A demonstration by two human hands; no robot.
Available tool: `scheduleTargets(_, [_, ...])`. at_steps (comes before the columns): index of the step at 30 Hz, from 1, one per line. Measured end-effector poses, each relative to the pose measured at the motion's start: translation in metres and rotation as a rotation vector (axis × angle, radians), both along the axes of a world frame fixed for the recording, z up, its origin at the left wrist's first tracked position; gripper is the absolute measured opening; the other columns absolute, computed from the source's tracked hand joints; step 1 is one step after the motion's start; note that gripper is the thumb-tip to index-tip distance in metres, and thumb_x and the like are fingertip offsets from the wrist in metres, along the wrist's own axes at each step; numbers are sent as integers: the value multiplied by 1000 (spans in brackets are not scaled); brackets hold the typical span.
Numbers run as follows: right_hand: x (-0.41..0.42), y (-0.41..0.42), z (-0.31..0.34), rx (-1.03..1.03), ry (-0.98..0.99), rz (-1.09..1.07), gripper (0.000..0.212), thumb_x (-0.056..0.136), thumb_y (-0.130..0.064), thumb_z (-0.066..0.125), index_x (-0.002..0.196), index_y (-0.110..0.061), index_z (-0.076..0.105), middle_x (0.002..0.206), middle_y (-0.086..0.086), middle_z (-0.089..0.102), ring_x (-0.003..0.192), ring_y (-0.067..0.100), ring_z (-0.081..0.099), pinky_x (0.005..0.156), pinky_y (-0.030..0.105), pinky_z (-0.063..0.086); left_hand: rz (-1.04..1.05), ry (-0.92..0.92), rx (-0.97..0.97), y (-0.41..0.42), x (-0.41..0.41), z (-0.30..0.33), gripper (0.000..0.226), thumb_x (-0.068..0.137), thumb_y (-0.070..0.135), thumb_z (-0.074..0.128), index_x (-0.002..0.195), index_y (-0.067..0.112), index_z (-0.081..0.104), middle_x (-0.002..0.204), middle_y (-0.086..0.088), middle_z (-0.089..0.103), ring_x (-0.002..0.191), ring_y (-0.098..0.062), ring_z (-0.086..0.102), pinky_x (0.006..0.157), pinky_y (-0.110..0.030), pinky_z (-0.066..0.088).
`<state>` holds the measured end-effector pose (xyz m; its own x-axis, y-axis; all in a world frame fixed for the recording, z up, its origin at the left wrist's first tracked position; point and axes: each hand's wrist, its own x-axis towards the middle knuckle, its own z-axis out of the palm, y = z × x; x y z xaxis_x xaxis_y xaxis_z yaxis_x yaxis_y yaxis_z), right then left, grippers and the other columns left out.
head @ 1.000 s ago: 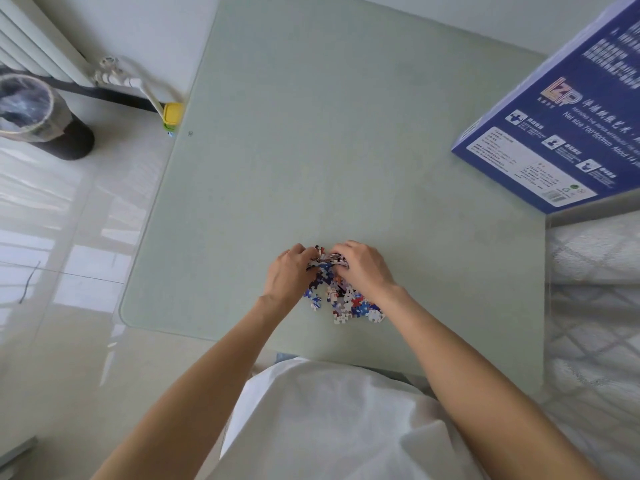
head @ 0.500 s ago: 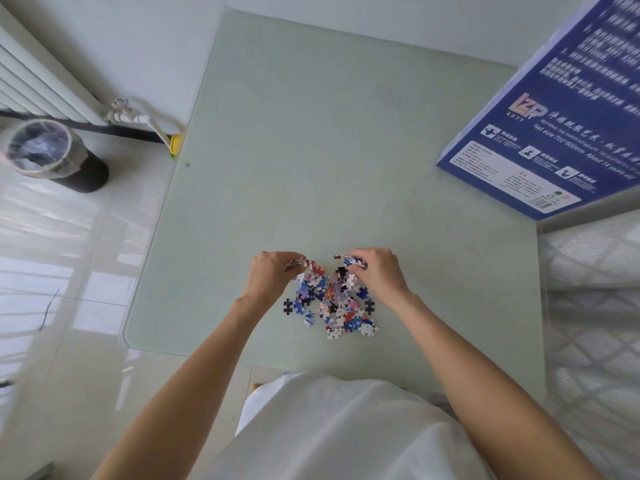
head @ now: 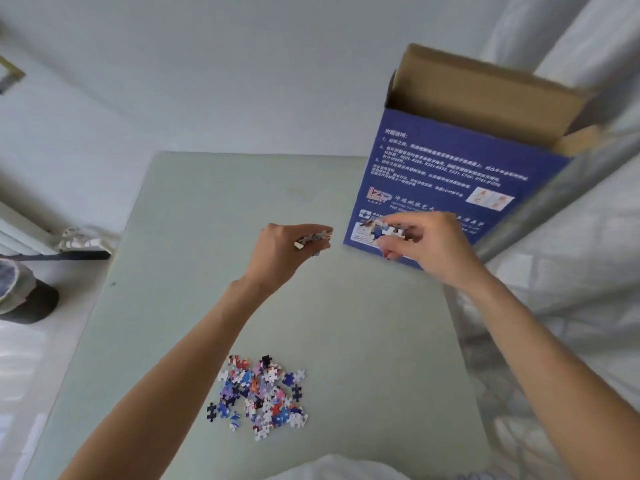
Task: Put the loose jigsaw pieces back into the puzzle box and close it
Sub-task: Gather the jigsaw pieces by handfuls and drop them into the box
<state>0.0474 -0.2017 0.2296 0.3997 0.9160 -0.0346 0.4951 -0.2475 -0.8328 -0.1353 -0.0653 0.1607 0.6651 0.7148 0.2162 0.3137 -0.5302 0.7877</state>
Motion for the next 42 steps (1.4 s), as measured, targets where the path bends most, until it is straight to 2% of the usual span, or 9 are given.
scheduleTargets(3, [55,9,48,181,-104,-73,31,80,-11,72,106,-26,64,80,-1,71,65,10,70,69,19,56,-87,-67,153,11,58,45,25,81,25,70,104,16,71,83,-2,73,67,-10,67,66,-31,56])
scheduleTargets(7, [127,30,71,320,-140,-167,34,83,-5,67,116,-8,62,93,1,67,67,3,67,67,17,55,-141,-123,340,21,124,87,28,82,25,68,107,14,70,92,-6,73,76,-18,69,71,-17,50])
scheduleTargets(12, [173,45,61,217,-573,-184,27,85,-12,67,112,-12,68,98,-3,68,79,11,65,71,14,51,-162,-189,571,38,186,120,21,82,30,66,98,17,71,76,-2,72,62,-20,64,60,-23,49])
scheduleTargets(15, [189,48,55,122,-748,-134,27,83,-16,69,110,-14,69,105,5,70,94,19,64,82,28,49,-194,-156,650,53,215,130,22,83,29,64,100,17,70,81,0,72,66,-23,65,63,-29,51])
scheduleTargets(19, [196,46,56,30,-779,-113,25,81,-29,71,106,-23,70,99,3,72,90,21,65,78,36,53,-286,125,678,73,239,127,29,86,33,62,109,15,62,91,-6,70,82,-29,63,71,-40,50])
scheduleTargets(24, [200,44,57,39,-713,-105,19,80,-33,71,97,-25,73,90,-2,71,80,16,63,73,35,51,-382,246,721,73,245,120,22,90,31,57,108,21,65,97,2,71,89,-19,63,65,-25,37])
scheduleTargets(28, [198,46,57,65,-695,-119,12,80,-31,72,89,-23,73,78,-6,65,72,13,58,65,28,45,-355,212,713,70,242,119,18,89,33,57,103,28,68,96,8,70,86,-14,62,65,-22,33])
scheduleTargets(35, [192,56,61,11,-673,-117,20,76,-39,74,90,-25,71,82,-6,68,73,11,60,69,30,50,-306,213,688,69,241,124,20,92,34,54,103,27,69,90,5,71,85,-15,63,66,-25,39])
scheduleTargets(42, [180,67,51,114,-766,-186,25,89,-41,58,92,-20,71,90,1,65,82,18,57,64,29,40,-225,-99,776,64,209,100,20,88,26,51,90,21,70,75,10,70,70,-12,65,55,-23,46])
